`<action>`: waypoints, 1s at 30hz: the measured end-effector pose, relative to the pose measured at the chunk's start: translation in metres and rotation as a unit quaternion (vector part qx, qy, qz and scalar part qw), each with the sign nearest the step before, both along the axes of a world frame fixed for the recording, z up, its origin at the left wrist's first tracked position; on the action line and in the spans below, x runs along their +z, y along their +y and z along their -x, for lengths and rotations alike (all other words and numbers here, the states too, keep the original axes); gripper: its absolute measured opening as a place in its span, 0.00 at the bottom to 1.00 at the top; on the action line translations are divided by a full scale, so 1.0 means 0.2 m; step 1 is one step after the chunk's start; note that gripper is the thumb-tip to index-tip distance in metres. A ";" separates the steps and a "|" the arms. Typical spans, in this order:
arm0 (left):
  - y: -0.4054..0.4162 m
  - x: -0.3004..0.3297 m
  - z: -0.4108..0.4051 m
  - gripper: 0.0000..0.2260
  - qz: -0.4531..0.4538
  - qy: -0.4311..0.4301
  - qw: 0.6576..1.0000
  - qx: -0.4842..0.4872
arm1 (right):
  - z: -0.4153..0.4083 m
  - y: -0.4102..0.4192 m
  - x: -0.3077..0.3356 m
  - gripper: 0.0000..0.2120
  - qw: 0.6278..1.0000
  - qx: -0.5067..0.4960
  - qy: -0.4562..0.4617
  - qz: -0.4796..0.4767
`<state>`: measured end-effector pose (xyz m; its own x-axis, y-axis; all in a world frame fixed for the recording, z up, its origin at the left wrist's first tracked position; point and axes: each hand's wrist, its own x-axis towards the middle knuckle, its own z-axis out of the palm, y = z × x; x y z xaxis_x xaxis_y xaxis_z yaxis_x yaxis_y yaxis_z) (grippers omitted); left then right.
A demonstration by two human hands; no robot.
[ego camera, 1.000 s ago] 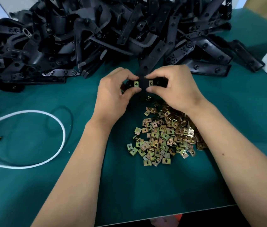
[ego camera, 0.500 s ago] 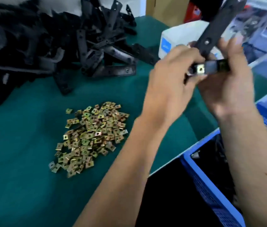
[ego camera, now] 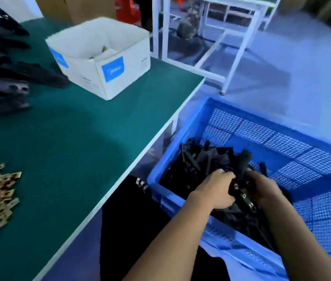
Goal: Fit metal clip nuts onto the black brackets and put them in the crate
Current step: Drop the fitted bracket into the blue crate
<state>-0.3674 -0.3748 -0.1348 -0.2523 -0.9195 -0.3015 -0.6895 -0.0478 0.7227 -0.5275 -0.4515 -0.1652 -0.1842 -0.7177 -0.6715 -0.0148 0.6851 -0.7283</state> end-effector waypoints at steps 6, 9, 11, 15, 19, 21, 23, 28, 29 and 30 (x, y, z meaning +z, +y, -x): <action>-0.04 -0.01 -0.02 0.24 0.036 -0.008 0.997 0.070 | 0.07 0.03 0.03 0.13 0.950 0.024 0.303 0.067; -0.09 0.10 -0.08 0.16 0.111 0.038 0.979 0.166 | -0.09 0.00 0.15 0.11 0.926 0.044 0.342 0.157; -0.13 0.23 -0.12 0.12 0.181 0.082 0.952 0.231 | -0.24 -0.02 0.26 0.10 0.901 0.081 0.352 0.243; -0.12 0.53 -0.33 0.10 0.312 0.129 0.886 0.318 | -0.62 0.04 0.55 0.10 0.839 0.194 0.333 0.385; 0.09 0.76 -0.71 0.09 0.408 0.108 0.816 0.395 | -1.11 0.24 0.82 0.07 0.734 0.341 0.313 0.497; 0.27 0.83 -0.91 0.08 0.432 0.094 0.778 0.446 | -1.35 0.38 0.90 0.06 0.663 0.401 0.311 0.550; 0.48 0.85 -1.11 0.07 0.446 0.079 0.732 0.509 | -1.58 0.56 0.95 0.07 0.605 0.466 0.285 0.579; 1.02 0.82 -1.45 0.06 0.463 0.027 0.580 0.670 | -2.09 1.05 0.95 0.06 0.552 0.588 0.170 0.566; 1.12 0.82 -1.51 0.06 0.463 0.020 0.547 0.697 | -2.17 1.16 0.94 0.06 0.560 0.608 0.110 0.551; 1.21 0.81 -1.56 0.06 0.461 0.010 0.522 0.717 | -2.22 1.27 0.95 0.08 0.577 0.625 0.040 0.525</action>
<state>-0.0551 -0.1319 0.0276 0.9009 0.0814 0.4264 -0.4144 -0.1310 0.9006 -0.0838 -0.1975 0.0241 0.9168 -0.3276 0.2285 -0.0815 -0.7136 -0.6958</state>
